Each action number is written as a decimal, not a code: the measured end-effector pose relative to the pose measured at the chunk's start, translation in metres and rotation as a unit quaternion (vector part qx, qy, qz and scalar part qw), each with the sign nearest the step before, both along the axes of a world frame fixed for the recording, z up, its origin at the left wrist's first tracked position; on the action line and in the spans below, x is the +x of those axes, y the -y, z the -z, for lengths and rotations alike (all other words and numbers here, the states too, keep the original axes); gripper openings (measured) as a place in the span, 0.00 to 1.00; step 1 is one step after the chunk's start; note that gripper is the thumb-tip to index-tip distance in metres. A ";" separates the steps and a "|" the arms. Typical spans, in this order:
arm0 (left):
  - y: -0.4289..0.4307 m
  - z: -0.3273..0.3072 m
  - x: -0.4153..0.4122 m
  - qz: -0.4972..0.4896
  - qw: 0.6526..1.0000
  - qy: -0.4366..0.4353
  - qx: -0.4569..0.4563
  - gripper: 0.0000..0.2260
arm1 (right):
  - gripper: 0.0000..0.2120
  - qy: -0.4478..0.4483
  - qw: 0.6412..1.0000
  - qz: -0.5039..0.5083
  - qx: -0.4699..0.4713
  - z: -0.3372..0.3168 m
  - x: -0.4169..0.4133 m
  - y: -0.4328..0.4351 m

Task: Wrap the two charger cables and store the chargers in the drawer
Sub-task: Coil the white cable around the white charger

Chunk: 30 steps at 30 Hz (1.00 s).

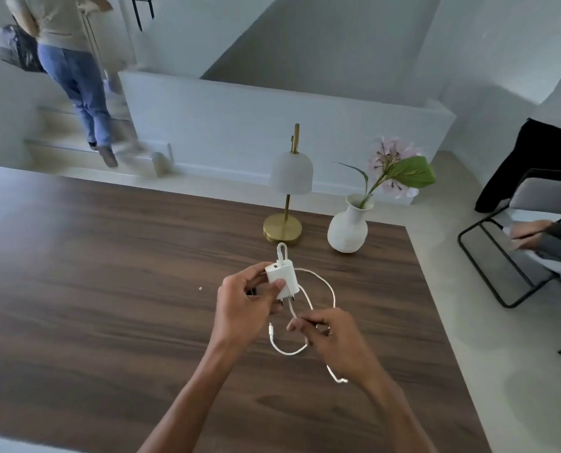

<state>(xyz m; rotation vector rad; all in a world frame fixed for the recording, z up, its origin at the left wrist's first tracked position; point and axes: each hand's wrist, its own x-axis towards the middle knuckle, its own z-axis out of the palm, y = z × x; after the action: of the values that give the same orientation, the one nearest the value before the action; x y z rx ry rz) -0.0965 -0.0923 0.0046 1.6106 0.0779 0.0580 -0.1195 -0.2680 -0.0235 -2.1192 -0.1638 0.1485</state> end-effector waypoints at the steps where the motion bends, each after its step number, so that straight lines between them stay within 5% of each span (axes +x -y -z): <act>1: 0.001 0.003 0.000 -0.009 1.000 0.005 0.019 0.14 | 0.09 0.005 1.000 -0.006 -0.020 -0.007 -0.005 0.000; 9: 0.015 0.004 -0.014 0.053 0.969 0.102 0.220 0.17 | 0.08 0.095 0.972 -0.011 -0.214 -0.086 0.002 0.020; 15: 0.017 -0.007 -0.018 0.166 0.944 0.070 0.275 0.13 | 0.10 0.116 0.981 -0.047 -0.146 -0.115 0.043 0.035; 18: 0.016 -0.013 -0.015 0.216 0.950 0.030 0.221 0.16 | 0.14 0.128 0.987 -0.063 -0.078 -0.103 0.063 0.037; 21: 0.015 -0.022 -0.014 0.237 0.969 0.007 0.071 0.16 | 0.18 0.104 0.994 -0.036 -0.008 -0.075 0.075 0.045; 25: 0.014 -0.023 -0.008 0.157 0.986 0.003 -0.052 0.14 | 0.11 0.032 0.998 -0.026 0.046 -0.033 0.057 0.039; 30: 0.018 -0.014 0.001 0.031 0.996 -0.020 -0.086 0.14 | 0.13 -0.002 0.998 -0.025 0.052 -0.012 0.018 0.017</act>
<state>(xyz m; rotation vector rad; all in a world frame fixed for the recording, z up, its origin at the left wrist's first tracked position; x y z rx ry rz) -0.0952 -0.1100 0.0182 1.4410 0.0628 -0.0280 -0.1013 -0.2845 -0.0118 -2.0111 -0.2180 0.1698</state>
